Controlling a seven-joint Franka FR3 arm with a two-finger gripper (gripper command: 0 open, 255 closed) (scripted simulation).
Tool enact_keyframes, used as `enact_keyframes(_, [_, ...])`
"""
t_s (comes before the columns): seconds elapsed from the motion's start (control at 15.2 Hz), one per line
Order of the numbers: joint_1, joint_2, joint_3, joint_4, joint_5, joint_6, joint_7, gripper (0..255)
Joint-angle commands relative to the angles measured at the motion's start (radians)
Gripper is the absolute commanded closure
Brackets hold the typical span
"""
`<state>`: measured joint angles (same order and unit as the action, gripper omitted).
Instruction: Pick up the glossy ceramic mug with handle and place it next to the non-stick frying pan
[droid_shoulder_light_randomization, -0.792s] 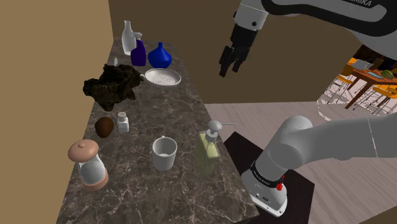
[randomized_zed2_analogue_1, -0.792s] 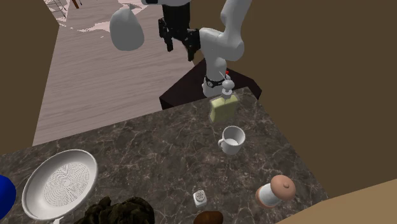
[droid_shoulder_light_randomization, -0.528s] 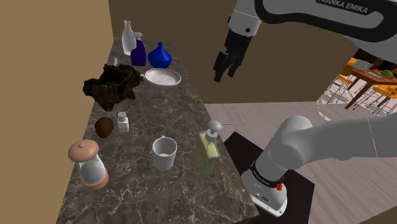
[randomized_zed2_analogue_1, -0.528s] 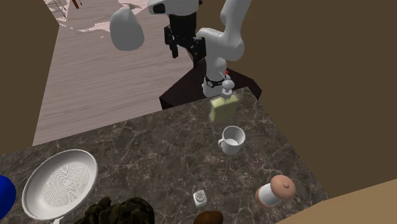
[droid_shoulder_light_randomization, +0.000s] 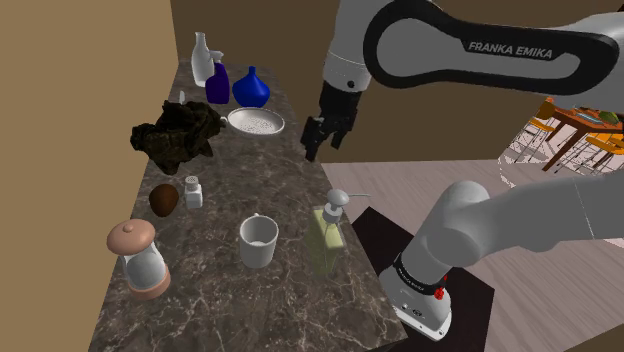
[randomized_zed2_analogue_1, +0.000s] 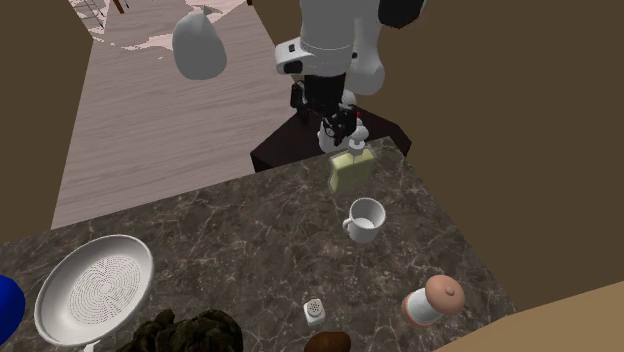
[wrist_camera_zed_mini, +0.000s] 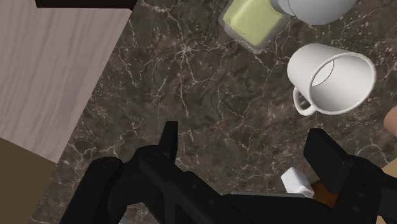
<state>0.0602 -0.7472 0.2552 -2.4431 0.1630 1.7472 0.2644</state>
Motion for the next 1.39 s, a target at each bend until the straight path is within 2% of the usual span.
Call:
enact_keyframes(0.0, [0.012, 0.026, 0.049, -0.017, 0.021, 0.047, 0.046, 0])
enact_keyframes(0.4, [0.03, 0.151, 0.196, -0.024, 0.058, 0.186, 0.181, 0])
enact_keyframes(0.66, [0.025, 0.264, 0.3, -0.002, 0.054, 0.279, 0.282, 0])
enact_keyframes(0.92, [0.003, 0.402, 0.41, 0.041, 0.01, 0.369, 0.401, 0])
enact_keyframes(1.12, [-0.022, 0.526, 0.493, 0.086, -0.064, 0.428, 0.512, 0])
enact_keyframes(1.32, [-0.026, 0.552, 0.502, 0.074, -0.081, 0.46, 0.528, 0])
